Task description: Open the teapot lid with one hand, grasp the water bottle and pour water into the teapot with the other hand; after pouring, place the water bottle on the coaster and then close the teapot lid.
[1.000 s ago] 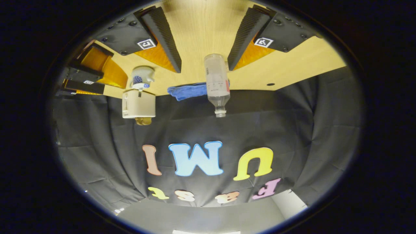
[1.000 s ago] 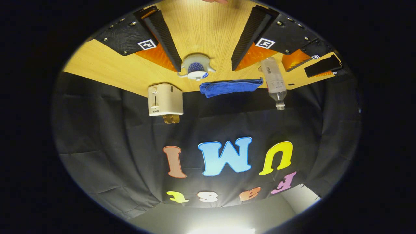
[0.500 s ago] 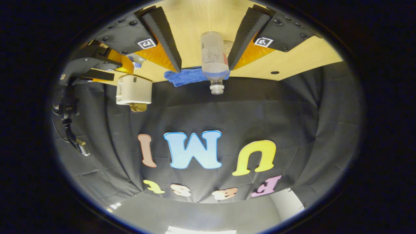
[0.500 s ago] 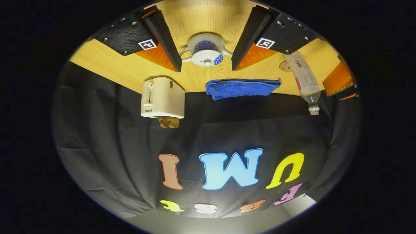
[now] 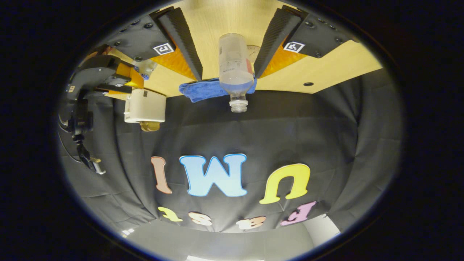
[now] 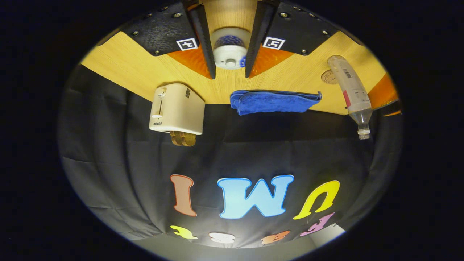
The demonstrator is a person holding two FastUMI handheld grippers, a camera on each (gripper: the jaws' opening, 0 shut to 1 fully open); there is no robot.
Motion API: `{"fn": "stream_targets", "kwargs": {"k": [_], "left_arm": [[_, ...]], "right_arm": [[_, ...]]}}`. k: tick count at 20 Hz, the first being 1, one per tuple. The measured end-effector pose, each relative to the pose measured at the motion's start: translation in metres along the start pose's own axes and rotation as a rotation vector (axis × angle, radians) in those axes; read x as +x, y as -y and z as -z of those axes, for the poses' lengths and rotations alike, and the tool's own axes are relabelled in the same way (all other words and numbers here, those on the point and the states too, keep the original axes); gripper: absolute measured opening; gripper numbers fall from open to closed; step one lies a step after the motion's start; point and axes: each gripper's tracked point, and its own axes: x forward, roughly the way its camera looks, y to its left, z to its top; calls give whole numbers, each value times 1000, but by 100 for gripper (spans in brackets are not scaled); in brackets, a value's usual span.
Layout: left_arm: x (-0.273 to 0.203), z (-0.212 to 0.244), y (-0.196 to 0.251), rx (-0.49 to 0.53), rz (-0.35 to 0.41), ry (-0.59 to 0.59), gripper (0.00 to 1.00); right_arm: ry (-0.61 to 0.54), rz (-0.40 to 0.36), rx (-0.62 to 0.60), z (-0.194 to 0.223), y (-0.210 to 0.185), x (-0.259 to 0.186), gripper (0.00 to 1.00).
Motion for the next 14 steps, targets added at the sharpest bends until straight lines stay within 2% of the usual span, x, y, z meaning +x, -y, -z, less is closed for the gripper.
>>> {"fn": "stream_targets", "kwargs": {"k": [1, 2, 3, 7, 8, 11, 14], "left_arm": [[0, -1, 0, 4, 0, 1, 99], [1, 0, -1, 7, -2, 1, 99], [3, 0, -1, 5, -2, -1, 99], [4, 7, -1, -15, 1, -15, 99], [6, 8, -1, -18, 1, -18, 99], [8, 10, -2, -31, 0, -15, 99], [15, 12, 1, -25, 2, -9, 99]], "right_arm": [[-14, 21, -10, 3, 4, -1, 51], [-8, 27, -7, -5, 5, -9, 10], [-16, 25, -16, 2, 3, 2, 15], [-6, 24, -29, 1, 5, -3, 15], [-9, 26, -35, 2, 4, 2, 3], [3, 19, -37, 0, 4, 2, 3], [78, 11, -34, -23, 4, -10, 3]]}}
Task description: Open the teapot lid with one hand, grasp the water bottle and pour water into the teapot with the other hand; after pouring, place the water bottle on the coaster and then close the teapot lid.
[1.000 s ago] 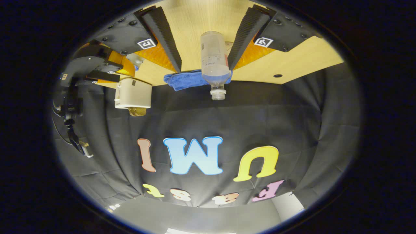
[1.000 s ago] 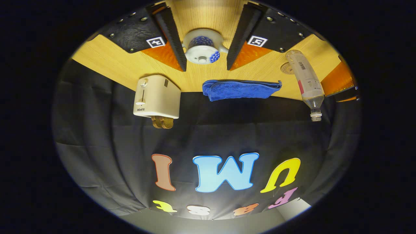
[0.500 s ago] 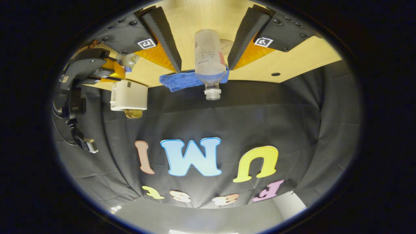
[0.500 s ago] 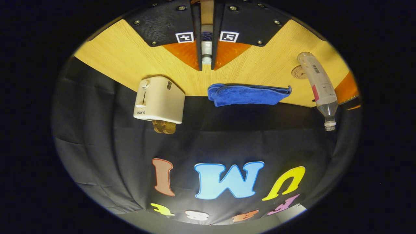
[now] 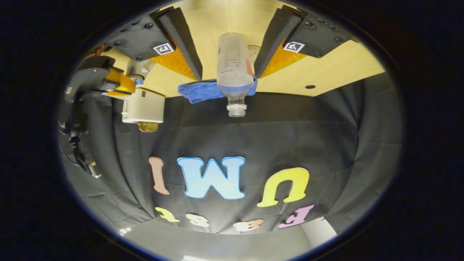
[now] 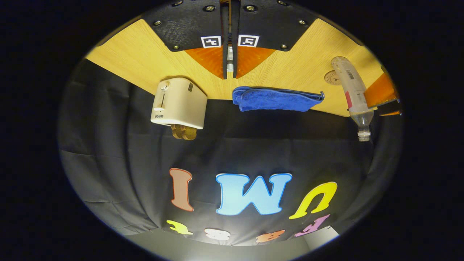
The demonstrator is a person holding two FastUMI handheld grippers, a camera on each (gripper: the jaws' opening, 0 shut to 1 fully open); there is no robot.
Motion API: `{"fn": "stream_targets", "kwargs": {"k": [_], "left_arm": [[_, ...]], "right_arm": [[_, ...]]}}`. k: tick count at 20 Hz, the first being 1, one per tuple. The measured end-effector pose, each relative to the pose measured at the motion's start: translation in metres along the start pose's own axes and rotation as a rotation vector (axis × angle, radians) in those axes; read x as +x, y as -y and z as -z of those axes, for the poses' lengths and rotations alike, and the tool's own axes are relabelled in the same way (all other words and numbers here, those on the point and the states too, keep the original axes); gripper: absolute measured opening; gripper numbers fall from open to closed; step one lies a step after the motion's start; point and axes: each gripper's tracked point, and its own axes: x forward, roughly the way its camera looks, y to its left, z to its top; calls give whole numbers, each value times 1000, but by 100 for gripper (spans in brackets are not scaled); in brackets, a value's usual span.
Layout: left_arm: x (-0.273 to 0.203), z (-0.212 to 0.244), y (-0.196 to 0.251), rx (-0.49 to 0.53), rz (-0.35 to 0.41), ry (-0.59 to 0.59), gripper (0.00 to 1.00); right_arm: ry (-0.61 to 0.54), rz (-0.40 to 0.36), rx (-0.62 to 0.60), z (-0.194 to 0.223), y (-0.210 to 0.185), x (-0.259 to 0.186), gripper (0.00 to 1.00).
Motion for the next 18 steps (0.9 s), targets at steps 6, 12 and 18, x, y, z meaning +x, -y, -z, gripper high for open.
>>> {"fn": "stream_targets", "kwargs": {"k": [6, 12, 18], "left_arm": [[19, 17, -12, -34, -26, -40, 100], [53, 24, -24, -34, -45, -43, 100], [78, 47, -17, -53, -28, -113, 100]], "right_arm": [[25, -49, 6, -10, -9, -21, 3], [41, -66, 12, -16, -11, -30, 3], [62, -62, -19, -18, -7, -44, 3]]}}
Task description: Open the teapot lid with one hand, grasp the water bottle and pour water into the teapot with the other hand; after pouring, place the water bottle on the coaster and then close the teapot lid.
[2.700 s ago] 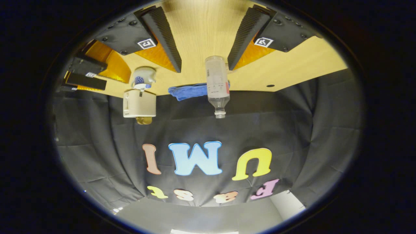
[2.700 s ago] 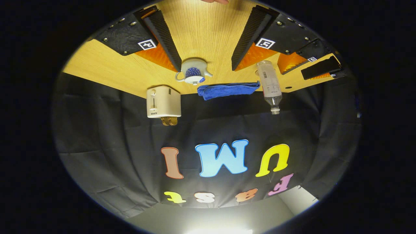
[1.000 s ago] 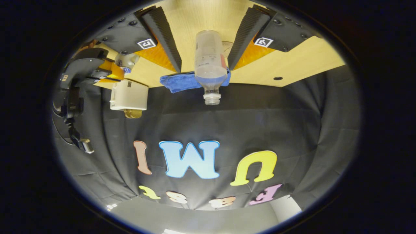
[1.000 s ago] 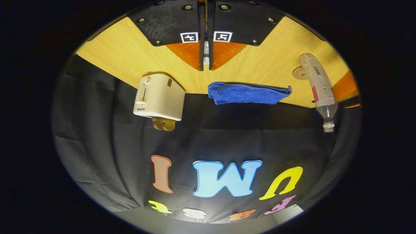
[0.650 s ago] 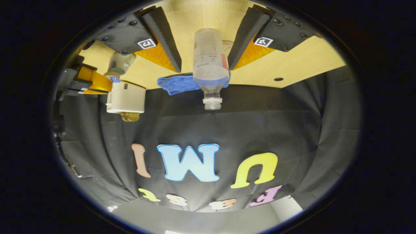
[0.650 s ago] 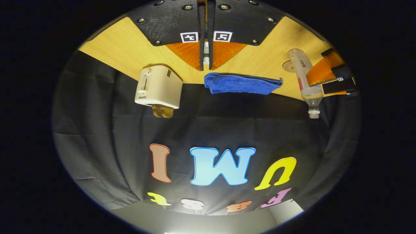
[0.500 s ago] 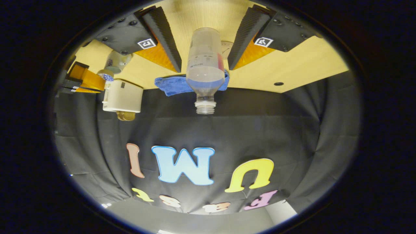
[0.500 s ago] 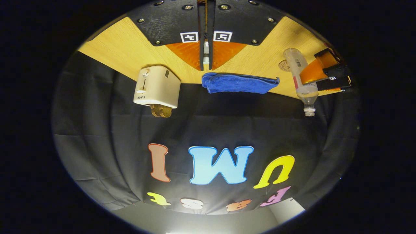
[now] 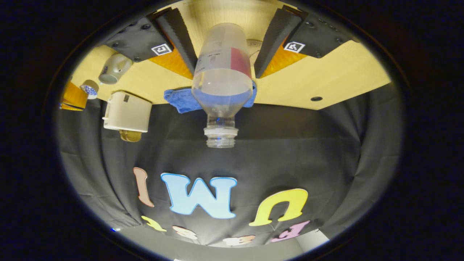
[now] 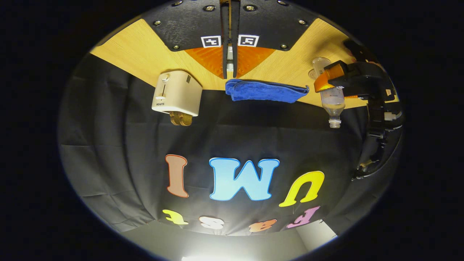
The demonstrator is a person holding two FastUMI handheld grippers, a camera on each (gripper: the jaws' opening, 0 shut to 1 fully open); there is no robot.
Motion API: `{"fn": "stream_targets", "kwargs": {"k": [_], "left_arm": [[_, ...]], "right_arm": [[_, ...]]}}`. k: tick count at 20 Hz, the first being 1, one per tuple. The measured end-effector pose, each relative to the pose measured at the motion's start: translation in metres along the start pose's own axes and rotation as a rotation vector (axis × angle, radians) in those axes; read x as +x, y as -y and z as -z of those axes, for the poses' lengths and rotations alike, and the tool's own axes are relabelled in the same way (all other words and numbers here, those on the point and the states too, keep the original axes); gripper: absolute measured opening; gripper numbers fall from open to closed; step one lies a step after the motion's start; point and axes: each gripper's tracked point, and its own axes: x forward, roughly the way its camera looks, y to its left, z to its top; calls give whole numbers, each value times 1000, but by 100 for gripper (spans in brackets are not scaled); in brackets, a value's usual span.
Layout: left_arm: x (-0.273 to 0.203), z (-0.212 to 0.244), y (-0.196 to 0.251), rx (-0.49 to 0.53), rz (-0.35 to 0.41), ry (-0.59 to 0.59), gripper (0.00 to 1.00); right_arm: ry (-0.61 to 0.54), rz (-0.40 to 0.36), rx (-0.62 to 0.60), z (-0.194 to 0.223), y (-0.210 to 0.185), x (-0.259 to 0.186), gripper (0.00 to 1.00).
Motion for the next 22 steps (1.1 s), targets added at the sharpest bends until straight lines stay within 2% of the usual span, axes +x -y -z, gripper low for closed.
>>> {"fn": "stream_targets", "kwargs": {"k": [1, 2, 6, 9, 13, 22], "left_arm": [[-1, 0, 0, 1, -1, -1, 98], [-3, 1, 1, 0, 4, -9, 88], [-9, -2, 4, -2, 18, -17, 87], [-16, -12, 11, 40, 25, 0, 87], [-20, -29, 38, 201, 53, 32, 87], [-12, -21, 98, 588, 104, 1, 87]], "right_arm": [[2, -1, 0, -1, 1, -3, 3], [3, -3, 3, -2, 1, -9, 3], [-1, -22, 10, -4, 0, -44, 3], [6, -33, 9, -6, 1, -78, 3], [-40, -80, 26, 9, -6, -127, 3], [-77, -77, 7, 33, -4, -199, 2]]}}
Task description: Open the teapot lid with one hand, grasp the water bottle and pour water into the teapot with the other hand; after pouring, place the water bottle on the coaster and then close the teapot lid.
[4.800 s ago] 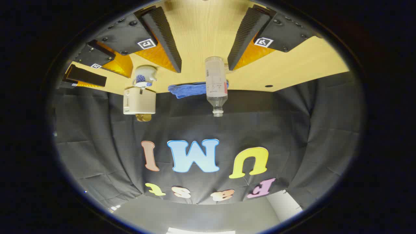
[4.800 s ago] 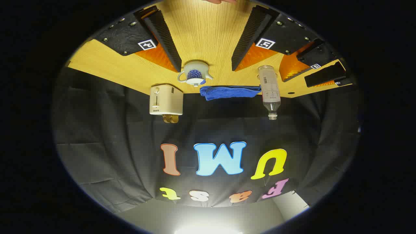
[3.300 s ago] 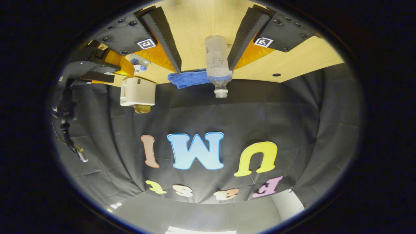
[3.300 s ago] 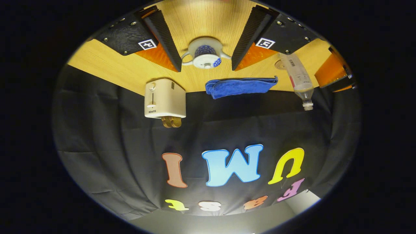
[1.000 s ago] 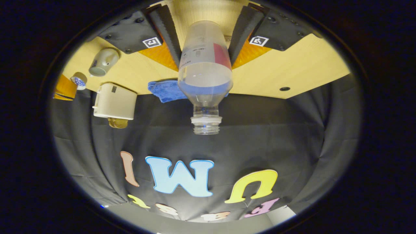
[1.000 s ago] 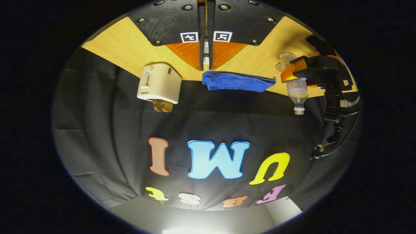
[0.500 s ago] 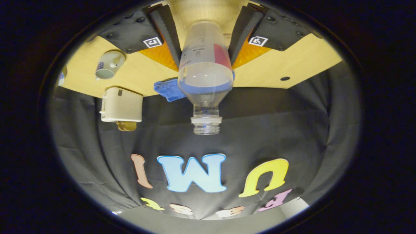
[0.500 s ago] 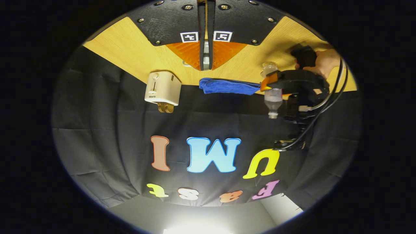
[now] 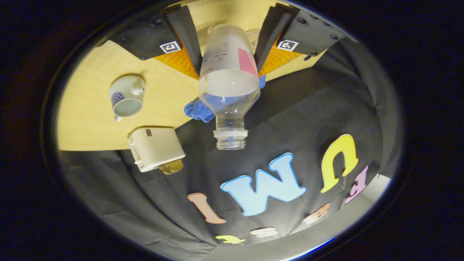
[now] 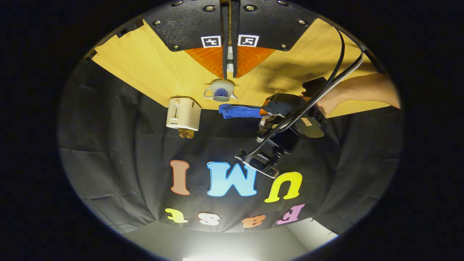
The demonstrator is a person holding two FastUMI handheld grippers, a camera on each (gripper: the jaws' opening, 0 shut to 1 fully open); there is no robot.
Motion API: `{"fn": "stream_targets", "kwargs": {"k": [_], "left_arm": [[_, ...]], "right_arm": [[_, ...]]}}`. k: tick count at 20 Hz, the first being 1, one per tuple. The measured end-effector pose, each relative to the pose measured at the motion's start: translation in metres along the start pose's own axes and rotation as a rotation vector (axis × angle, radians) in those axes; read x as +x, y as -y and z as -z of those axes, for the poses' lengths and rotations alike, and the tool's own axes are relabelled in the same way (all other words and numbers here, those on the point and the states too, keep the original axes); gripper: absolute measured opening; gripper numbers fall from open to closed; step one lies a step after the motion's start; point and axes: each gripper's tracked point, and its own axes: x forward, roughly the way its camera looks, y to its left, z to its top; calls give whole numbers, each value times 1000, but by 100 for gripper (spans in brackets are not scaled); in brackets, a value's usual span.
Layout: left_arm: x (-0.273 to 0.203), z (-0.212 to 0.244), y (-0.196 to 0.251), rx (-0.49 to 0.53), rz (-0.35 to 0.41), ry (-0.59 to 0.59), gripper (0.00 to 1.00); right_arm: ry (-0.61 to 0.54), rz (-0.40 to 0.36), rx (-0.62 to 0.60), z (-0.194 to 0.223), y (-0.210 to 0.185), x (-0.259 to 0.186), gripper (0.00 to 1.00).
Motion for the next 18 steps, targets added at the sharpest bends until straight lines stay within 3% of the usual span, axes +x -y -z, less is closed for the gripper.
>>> {"fn": "stream_targets", "kwargs": {"k": [5, 18], "left_arm": [[9, -13, 8, 203, -12, -6, 87], [21, -12, 36, 557, 51, -84, 86]], "right_arm": [[-12, 1, 19, 13, 4, -20, 3], [0, 33, 44, 19, 18, -36, 3]]}}
